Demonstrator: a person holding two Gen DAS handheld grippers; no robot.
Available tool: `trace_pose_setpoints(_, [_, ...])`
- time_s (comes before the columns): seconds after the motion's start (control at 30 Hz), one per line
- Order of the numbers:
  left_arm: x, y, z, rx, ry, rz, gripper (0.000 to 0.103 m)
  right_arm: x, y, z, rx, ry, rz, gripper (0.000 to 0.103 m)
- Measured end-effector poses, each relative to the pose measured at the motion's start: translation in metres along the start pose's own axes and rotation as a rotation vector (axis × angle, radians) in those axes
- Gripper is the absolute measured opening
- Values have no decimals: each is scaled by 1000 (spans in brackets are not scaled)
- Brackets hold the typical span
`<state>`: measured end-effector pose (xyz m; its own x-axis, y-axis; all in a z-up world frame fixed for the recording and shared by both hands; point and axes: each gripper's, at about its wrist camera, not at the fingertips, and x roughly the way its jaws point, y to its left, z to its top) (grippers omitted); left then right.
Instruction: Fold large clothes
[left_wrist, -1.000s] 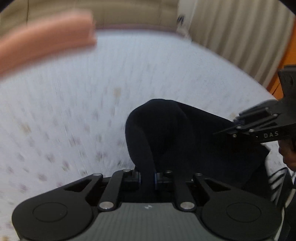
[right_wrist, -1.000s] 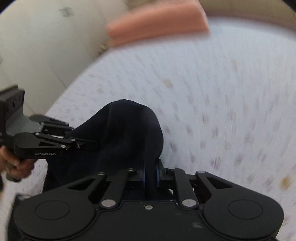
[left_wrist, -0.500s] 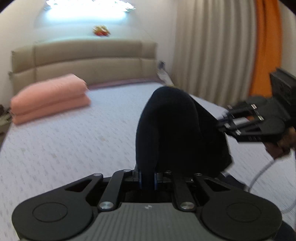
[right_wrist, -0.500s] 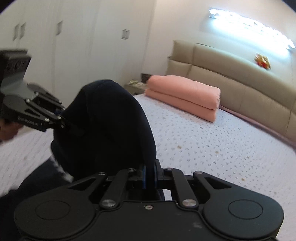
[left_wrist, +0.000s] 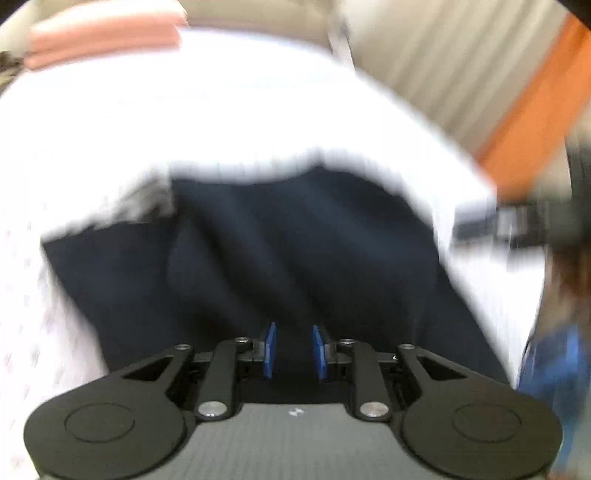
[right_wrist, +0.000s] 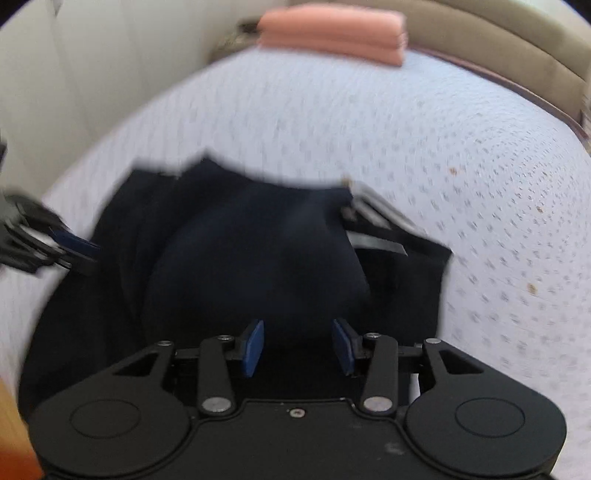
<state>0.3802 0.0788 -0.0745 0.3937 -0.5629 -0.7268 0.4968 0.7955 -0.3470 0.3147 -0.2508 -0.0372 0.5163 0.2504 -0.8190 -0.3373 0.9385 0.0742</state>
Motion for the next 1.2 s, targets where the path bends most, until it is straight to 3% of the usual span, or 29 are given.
trace_pose_setpoints(0.07, [16, -3, 15, -63, -87, -63, 23, 18, 13, 18, 49, -66, 41, 52])
trace_pose_setpoints(0.13, [39, -7, 19, -83, -105, -93, 23, 41, 27, 27, 84, -94, 86, 52])
trace_pose_setpoints(0.23, [80, -9, 6, -152, -63, 6, 22, 79, 43, 19, 51, -69, 97, 50])
trace_pose_setpoints(0.3, [82, -4, -18, -225, -98, 46, 21, 96, 35, -7, 47, -35, 91, 47])
trace_pose_setpoints(0.37, [69, 3, -43, -332, -139, 45, 20, 101, 19, -34, 71, -11, 80, 34])
trace_pose_setpoints(0.4, [64, 8, -50, -390, -156, 43, 14, 98, 10, -45, 96, -15, 94, 27])
trace_pose_setpoints(0.43, [54, 12, -60, -451, -159, 107, 3, 93, -2, -55, 125, -18, 104, 17])
trace_pose_setpoints(0.53, [38, 15, -71, -550, -186, 138, 4, 84, -29, -71, 145, 27, 66, 4])
trace_pose_setpoints(0.57, [32, 8, -70, -540, -182, 168, 8, 79, -36, -73, 162, 35, 67, 4])
trace_pose_setpoints(0.6, [26, -3, -68, -510, -187, 189, 8, 74, -41, -73, 171, 39, 60, 11])
trace_pose_setpoints(0.63, [21, -15, -65, -482, -205, 179, 9, 59, -38, -70, 168, 16, 57, 16])
trace_pose_setpoints(0.73, [16, -48, -57, -428, -259, 76, 15, 38, -18, -55, 129, -107, 110, 17])
trace_pose_setpoints(0.83, [35, -66, -64, -376, -223, 63, 17, 44, 17, -53, 63, -158, 159, 17])
trace_pose_setpoints(0.93, [63, -60, -84, -367, -160, 98, 15, 70, 48, -78, -17, -167, 144, 17])
trace_pose_setpoints(1.03, [61, -56, -110, -321, -151, 112, 15, 87, 51, -109, 14, -138, 116, 17])
trace_pose_setpoints(1.1, [52, -53, -126, -311, -148, 148, 13, 84, 44, -122, 61, -169, 127, 16])
trace_pose_setpoints(1.2, [29, -41, -154, -328, -222, 130, 12, 63, 38, -138, 97, -214, 102, 20])
